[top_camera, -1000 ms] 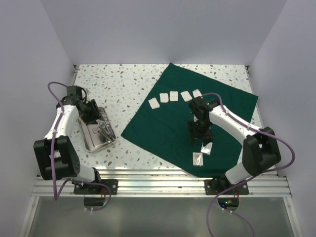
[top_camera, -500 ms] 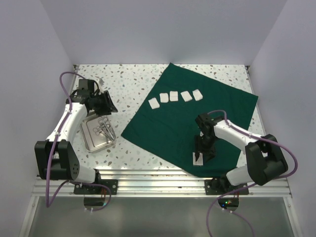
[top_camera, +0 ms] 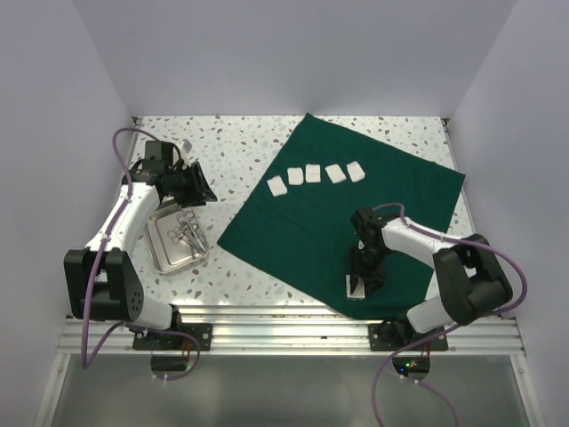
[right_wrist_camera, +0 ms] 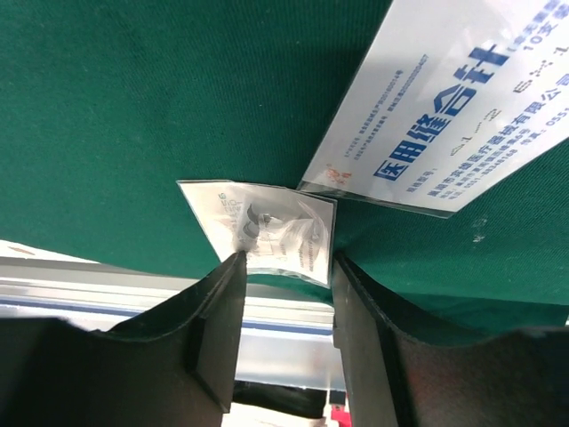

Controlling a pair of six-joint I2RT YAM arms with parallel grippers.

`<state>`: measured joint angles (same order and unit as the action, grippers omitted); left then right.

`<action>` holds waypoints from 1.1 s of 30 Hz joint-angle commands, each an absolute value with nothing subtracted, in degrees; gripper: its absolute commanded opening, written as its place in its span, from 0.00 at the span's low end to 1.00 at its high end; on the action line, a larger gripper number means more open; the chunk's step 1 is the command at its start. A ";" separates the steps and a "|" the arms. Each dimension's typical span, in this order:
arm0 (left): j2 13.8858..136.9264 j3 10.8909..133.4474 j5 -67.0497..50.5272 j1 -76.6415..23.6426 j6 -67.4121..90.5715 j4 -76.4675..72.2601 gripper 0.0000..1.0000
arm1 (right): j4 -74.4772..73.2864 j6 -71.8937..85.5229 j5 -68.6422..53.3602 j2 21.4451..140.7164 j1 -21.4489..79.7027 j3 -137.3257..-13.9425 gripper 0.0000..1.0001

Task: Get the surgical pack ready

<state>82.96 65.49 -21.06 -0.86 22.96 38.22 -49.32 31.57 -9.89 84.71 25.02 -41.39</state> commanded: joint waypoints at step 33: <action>89.38 65.39 -44.39 -16.86 29.54 19.32 0.50 | -47.82 31.20 -13.62 85.52 24.96 -45.79 0.41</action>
<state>87.74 63.00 -43.51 -15.00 30.85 18.11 -51.75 30.33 -11.81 85.52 25.06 -46.63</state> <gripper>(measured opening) 0.504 0.414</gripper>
